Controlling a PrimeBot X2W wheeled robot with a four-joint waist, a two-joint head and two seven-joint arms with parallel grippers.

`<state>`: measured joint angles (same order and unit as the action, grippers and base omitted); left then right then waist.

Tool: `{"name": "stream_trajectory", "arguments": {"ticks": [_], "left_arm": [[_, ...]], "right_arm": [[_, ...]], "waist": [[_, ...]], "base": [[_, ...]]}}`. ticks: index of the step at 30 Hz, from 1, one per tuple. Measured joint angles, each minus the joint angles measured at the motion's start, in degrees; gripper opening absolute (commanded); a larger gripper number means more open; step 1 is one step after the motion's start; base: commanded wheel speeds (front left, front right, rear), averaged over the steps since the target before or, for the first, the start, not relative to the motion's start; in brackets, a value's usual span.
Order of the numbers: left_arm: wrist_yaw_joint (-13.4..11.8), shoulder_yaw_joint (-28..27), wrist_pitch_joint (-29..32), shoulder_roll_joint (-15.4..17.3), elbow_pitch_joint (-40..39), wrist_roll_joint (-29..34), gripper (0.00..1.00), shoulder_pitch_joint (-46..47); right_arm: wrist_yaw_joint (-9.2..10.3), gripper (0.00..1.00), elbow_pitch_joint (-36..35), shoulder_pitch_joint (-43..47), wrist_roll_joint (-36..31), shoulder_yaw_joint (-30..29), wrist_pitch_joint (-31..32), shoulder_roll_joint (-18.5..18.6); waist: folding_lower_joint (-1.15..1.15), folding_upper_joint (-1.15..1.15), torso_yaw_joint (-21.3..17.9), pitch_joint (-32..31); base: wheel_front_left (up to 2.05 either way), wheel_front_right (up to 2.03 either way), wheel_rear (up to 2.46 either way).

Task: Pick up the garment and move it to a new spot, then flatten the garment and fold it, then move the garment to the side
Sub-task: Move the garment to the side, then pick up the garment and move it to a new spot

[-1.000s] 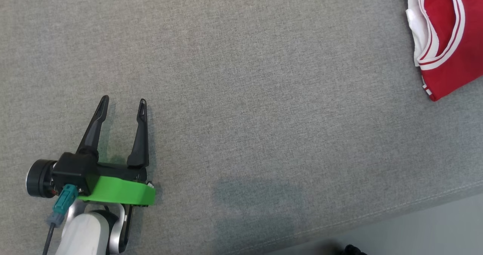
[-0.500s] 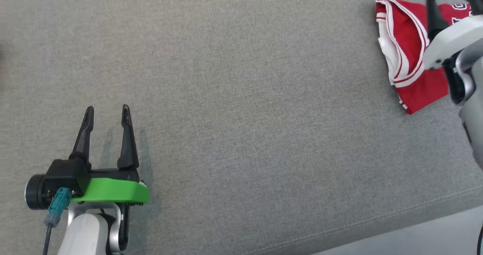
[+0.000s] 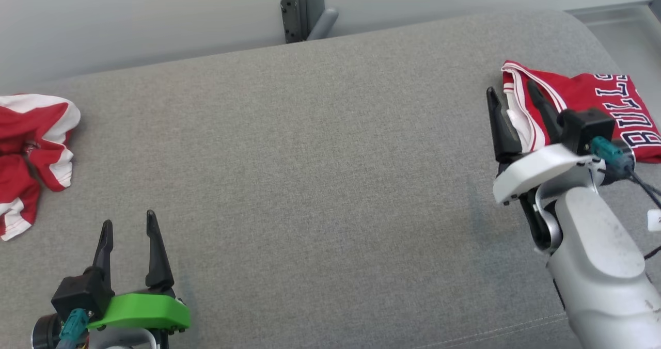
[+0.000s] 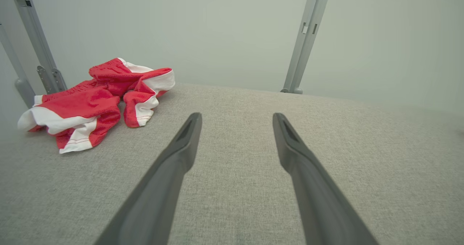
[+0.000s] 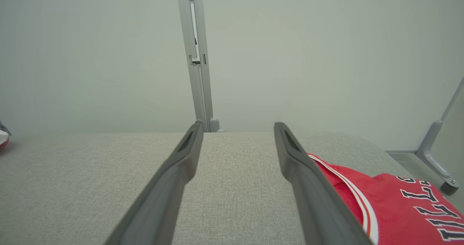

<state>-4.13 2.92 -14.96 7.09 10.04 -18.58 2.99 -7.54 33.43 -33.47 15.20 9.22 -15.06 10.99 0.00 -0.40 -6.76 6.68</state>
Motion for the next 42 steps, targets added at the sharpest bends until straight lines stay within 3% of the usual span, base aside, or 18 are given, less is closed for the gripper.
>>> {"name": "stream_trajectory", "arguments": {"ticks": [10, 20, 42], "left_arm": [[0.6, -1.1, 0.0, -2.1, 0.1, 1.1, 1.0, -4.6], [0.6, -0.1, 0.0, -3.0, 0.4, 2.6, 1.0, -7.1], [2.3, -0.6, 0.0, -3.5, 1.2, 4.4, 1.0, -6.0]], "right_arm": [[0.0, 1.0, -12.1, 16.1, -5.1, -5.6, 0.4, -6.6], [0.01, 1.0, -21.1, 26.2, -6.0, -6.0, 3.4, -8.0], [0.01, 1.0, -23.2, 29.6, -4.3, -4.2, 4.5, -8.1]], "waist": [[0.0, 0.0, 3.3, -5.4], [0.0, 0.0, 5.5, -7.1], [0.0, 0.0, 6.1, -6.0]], "base": [[0.0, 0.0, 0.0], [0.0, 0.0, 0.0], [0.0, 0.0, 0.0]]}}
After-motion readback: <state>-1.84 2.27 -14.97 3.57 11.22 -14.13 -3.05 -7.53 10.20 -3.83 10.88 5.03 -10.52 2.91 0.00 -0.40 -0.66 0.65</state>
